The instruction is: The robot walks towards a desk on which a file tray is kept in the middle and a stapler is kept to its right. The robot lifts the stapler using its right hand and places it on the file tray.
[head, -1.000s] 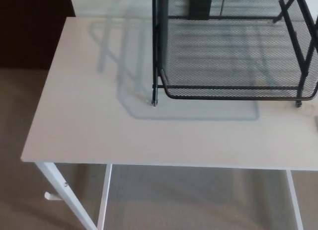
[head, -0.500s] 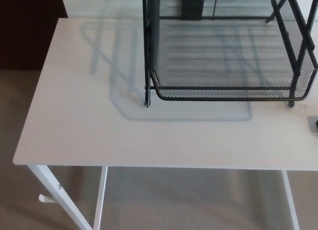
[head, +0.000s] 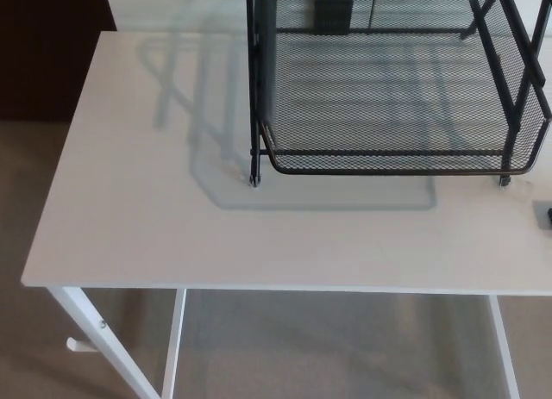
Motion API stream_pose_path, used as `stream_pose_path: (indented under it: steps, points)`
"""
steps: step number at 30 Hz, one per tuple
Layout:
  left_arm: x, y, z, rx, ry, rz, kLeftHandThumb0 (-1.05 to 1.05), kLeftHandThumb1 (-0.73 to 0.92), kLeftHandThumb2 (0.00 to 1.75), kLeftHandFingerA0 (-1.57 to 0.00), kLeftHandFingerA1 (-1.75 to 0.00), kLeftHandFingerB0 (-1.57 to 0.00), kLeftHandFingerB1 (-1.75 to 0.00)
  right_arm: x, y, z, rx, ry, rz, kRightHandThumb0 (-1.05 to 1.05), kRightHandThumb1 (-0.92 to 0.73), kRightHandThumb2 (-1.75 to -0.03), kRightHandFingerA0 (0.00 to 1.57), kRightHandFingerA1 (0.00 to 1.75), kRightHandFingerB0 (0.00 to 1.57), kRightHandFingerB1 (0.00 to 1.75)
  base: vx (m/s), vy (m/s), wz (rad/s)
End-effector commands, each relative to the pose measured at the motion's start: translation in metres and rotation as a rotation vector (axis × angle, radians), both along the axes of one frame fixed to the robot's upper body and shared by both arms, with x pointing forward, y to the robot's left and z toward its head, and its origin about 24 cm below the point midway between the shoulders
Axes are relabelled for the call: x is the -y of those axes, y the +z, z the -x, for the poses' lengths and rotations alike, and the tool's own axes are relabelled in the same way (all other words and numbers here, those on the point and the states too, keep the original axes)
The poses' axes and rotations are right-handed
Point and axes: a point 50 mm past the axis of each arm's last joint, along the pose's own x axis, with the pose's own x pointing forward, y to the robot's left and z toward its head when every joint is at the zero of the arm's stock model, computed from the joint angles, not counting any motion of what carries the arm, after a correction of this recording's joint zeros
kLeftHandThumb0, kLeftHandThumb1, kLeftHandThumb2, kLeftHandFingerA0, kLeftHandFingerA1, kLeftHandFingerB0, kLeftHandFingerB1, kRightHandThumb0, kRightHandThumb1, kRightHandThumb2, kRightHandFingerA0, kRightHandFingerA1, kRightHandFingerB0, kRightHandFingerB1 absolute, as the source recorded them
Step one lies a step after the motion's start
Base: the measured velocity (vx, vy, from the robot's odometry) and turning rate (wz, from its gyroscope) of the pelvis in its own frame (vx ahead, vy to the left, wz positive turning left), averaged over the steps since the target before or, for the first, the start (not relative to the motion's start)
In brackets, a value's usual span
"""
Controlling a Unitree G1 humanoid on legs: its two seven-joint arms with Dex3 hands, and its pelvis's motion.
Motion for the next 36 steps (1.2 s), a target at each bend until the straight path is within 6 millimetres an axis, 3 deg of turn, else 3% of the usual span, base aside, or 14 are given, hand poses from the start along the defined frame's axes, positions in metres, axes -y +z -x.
stream_pose_path:
  steps: [1, 2, 4, 5, 10, 11, 13, 14, 25, 27, 31, 32, 34, 36]
  points:
    - [-0.005, 0.006, -0.003, 0.056, 0.012, -0.004, -1.05, 0.60, 1.22, -0.50, -0.89, -0.14, -0.72, -0.007, 0.064, -0.032, 0.021, 0.159, 0.261, -0.37, 0.08, -0.77, 0.39, 0.81, 0.37, 0.78, 0.00, 0.000, 0.00]
    - [-0.004, 0.006, -0.003, 0.054, 0.009, -0.005, -1.04, 0.62, 1.21, -0.54, -0.90, -0.15, -0.71, -0.011, 0.072, -0.038, -0.013, 0.233, 0.295, -1.05, -0.50, -0.58, 0.14, 1.39, 0.24, 1.12, 0.00, 0.000, 0.00]
    - [-0.004, 0.006, -0.003, 0.050, 0.004, -0.008, -1.04, 0.62, 1.21, -0.54, -0.90, -0.15, -0.71, -0.019, 0.084, -0.045, -0.072, 0.343, 0.344, -1.05, -0.50, -0.58, 0.14, 1.39, 0.24, 1.12, 0.00, 0.000, 0.00]
    - [-0.004, 0.006, -0.003, 0.050, -0.002, -0.010, -1.04, 0.76, 0.80, -0.45, -0.91, -0.22, -0.80, -0.035, 0.089, -0.057, -0.100, 0.432, 0.461, -0.40, 0.02, -0.78, 0.24, 0.73, 0.20, 0.66, 0.02, -0.004, 0.07]
    - [-0.004, 0.008, -0.003, 0.035, -0.025, -0.026, -1.03, 0.79, 0.80, -0.41, -0.87, -0.21, -0.78, -0.077, 0.086, -0.080, -0.266, 0.660, 0.571, -0.68, -0.42, -0.80, 0.00, 0.27, 0.03, 0.32, 0.00, 0.000, 0.00]
    - [-0.004, 0.007, -0.002, 0.031, -0.040, -0.022, -0.95, 0.59, 1.21, -0.43, -0.82, -0.10, -0.66, -0.090, 0.081, -0.084, -0.346, 0.738, 0.584, -0.61, -0.36, -0.79, 0.01, 0.28, 0.03, 0.27, 0.00, 0.000, 0.00]
    - [-0.004, 0.007, -0.002, 0.031, -0.047, -0.021, -1.05, 0.81, 0.72, -0.44, -0.91, -0.17, -0.77, -0.098, 0.078, -0.086, -0.396, 0.778, 0.585, -0.64, -0.38, -0.77, 0.01, 0.21, 0.09, 0.24, 0.00, 0.000, 0.00]
    - [-0.004, 0.007, -0.001, 0.030, -0.051, -0.024, -0.97, 0.58, 1.19, -0.51, -0.86, -0.17, -0.69, -0.107, 0.071, -0.089, -0.442, 0.818, 0.582, -0.59, -0.35, -0.74, 0.00, 0.21, 0.08, 0.28, 0.00, 0.000, 0.00]
    - [-0.005, 0.008, -0.003, 0.022, -0.051, -0.029, -0.98, 0.61, 1.22, -0.48, -0.85, -0.16, -0.70, -0.135, 0.023, -0.099, -0.725, 0.965, 0.646, -0.51, -0.30, -0.71, 0.00, 0.18, 0.06, 0.27, 0.00, 0.000, 0.00]
    - [-0.005, 0.009, -0.003, 0.022, -0.055, -0.030, -1.04, 0.80, 0.76, -0.42, -0.96, -0.18, -0.84, -0.136, 0.015, -0.100, -0.775, 0.970, 0.655, -0.49, -0.30, -0.72, 0.00, 0.20, 0.05, 0.29, 0.00, 0.000, 0.00]
    - [-0.005, 0.008, -0.002, 0.015, -0.065, -0.039, -1.00, 0.59, 1.21, -0.54, -0.89, -0.23, -0.74, -0.136, 0.004, -0.099, -0.820, 0.991, 0.710, -0.54, -0.32, -0.75, 0.00, 0.24, 0.01, 0.28, 0.00, 0.000, 0.00]
    - [-0.005, 0.008, -0.002, 0.013, -0.050, -0.037, -1.05, 0.79, 0.76, -0.46, -0.93, -0.19, -0.80, -0.136, -0.002, -0.099, -0.827, 0.978, 0.702, -0.47, -0.30, -0.74, 0.01, 0.28, 0.03, 0.33, 0.00, 0.000, 0.00]
    - [-0.005, 0.008, -0.003, 0.020, -0.053, -0.035, -1.04, 0.62, 1.25, -0.48, -0.87, -0.16, -0.71, -0.135, -0.005, -0.099, -0.841, 0.957, 0.668, -0.46, -0.42, -0.67, 0.04, 0.23, 0.08, 0.28, 0.00, 0.000, 0.00]
    - [-0.004, 0.008, -0.005, 0.024, -0.076, -0.038, -1.05, 0.80, 0.79, -0.42, -0.91, -0.23, -0.82, -0.132, -0.008, -0.099, -0.851, 0.948, 0.667, -0.45, -0.42, -0.66, 0.04, 0.22, 0.08, 0.28, 0.00, 0.000, 0.00]
